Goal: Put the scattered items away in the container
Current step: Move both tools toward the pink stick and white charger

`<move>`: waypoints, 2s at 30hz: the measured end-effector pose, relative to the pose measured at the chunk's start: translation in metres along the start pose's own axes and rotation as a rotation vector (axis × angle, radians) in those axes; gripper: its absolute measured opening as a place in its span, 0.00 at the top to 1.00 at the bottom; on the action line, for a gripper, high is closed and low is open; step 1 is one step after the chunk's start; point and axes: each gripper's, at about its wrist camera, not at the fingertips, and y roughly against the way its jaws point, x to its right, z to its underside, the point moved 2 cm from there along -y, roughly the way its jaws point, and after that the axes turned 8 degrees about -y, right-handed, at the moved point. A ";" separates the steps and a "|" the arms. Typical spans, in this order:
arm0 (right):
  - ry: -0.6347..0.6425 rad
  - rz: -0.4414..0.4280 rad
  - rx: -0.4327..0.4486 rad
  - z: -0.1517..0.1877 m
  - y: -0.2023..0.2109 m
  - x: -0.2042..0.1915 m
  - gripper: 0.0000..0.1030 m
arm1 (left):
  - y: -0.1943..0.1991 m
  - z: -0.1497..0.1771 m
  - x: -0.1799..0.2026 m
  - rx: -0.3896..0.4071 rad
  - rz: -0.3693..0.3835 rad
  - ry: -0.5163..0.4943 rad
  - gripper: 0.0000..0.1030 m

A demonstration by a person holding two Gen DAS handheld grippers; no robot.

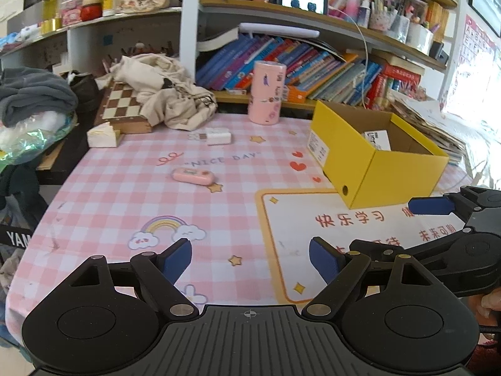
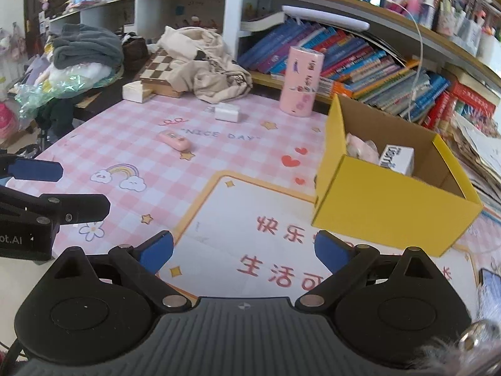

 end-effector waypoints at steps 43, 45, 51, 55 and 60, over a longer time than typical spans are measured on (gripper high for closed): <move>0.078 -0.072 -0.097 -0.055 -0.098 -0.017 0.03 | -0.065 -0.018 -0.061 -0.086 -0.084 0.094 0.18; 0.067 -0.068 -0.101 -0.061 -0.107 -0.014 0.03 | -0.072 -0.019 -0.064 -0.099 -0.087 0.095 0.18; 0.035 -0.051 -0.090 -0.081 -0.134 -0.012 0.03 | -0.093 -0.021 -0.070 -0.135 -0.076 0.082 0.18; 0.019 -0.044 -0.072 -0.097 -0.151 -0.013 0.03 | -0.110 -0.025 -0.073 -0.145 -0.070 0.072 0.18; 0.002 -0.036 -0.058 -0.116 -0.173 -0.011 0.03 | -0.129 -0.030 -0.076 -0.151 -0.062 0.067 0.18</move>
